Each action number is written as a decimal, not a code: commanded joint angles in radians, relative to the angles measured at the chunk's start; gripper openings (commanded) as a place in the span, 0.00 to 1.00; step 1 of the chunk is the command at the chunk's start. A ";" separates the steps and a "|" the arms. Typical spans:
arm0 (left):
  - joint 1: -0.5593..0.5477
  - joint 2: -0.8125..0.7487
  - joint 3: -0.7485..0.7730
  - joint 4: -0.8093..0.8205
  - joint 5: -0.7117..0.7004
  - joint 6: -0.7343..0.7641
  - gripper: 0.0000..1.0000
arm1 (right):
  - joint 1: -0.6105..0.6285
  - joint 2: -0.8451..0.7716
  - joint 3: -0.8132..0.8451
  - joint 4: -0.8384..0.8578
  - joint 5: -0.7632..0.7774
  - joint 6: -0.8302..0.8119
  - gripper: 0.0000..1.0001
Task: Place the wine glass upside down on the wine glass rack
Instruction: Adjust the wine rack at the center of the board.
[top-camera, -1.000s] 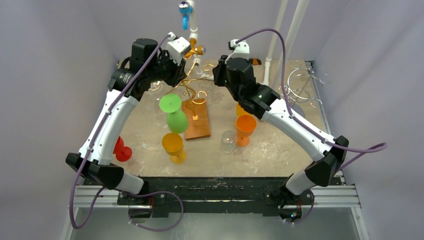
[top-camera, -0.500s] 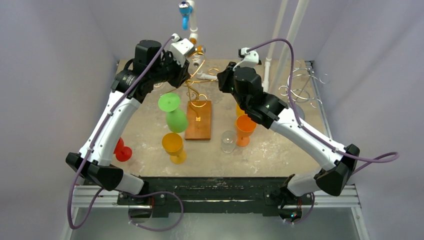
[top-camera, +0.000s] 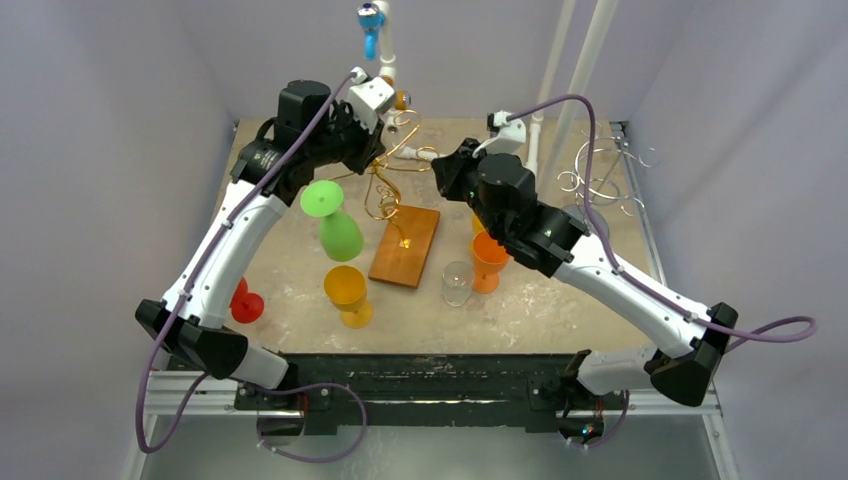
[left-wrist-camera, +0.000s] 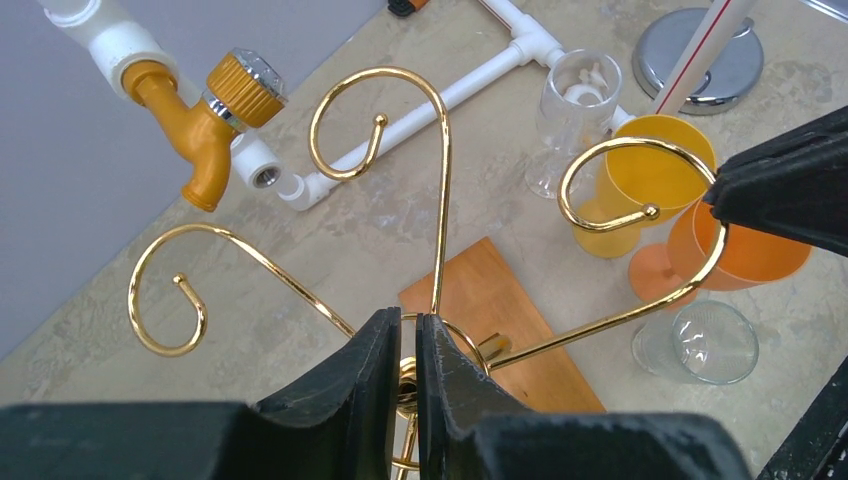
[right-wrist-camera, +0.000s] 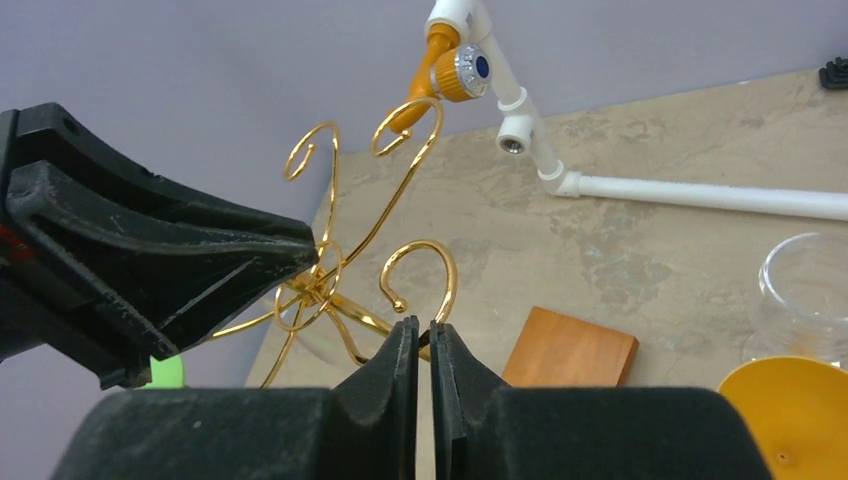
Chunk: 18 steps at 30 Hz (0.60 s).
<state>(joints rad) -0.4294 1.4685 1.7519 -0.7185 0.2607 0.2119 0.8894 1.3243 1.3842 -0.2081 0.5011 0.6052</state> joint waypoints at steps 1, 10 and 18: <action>-0.014 0.018 -0.015 -0.005 -0.013 -0.007 0.15 | 0.050 0.021 -0.066 -0.287 -0.128 0.018 0.16; -0.028 0.015 -0.032 -0.012 0.012 -0.006 0.15 | 0.049 -0.010 -0.087 -0.339 -0.129 0.030 0.33; -0.034 0.006 -0.062 -0.012 0.020 0.003 0.13 | 0.049 -0.065 -0.088 -0.402 -0.074 0.011 0.54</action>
<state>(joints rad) -0.4679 1.4765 1.7260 -0.6609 0.3023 0.2119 0.9199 1.2537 1.3266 -0.3874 0.4538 0.6388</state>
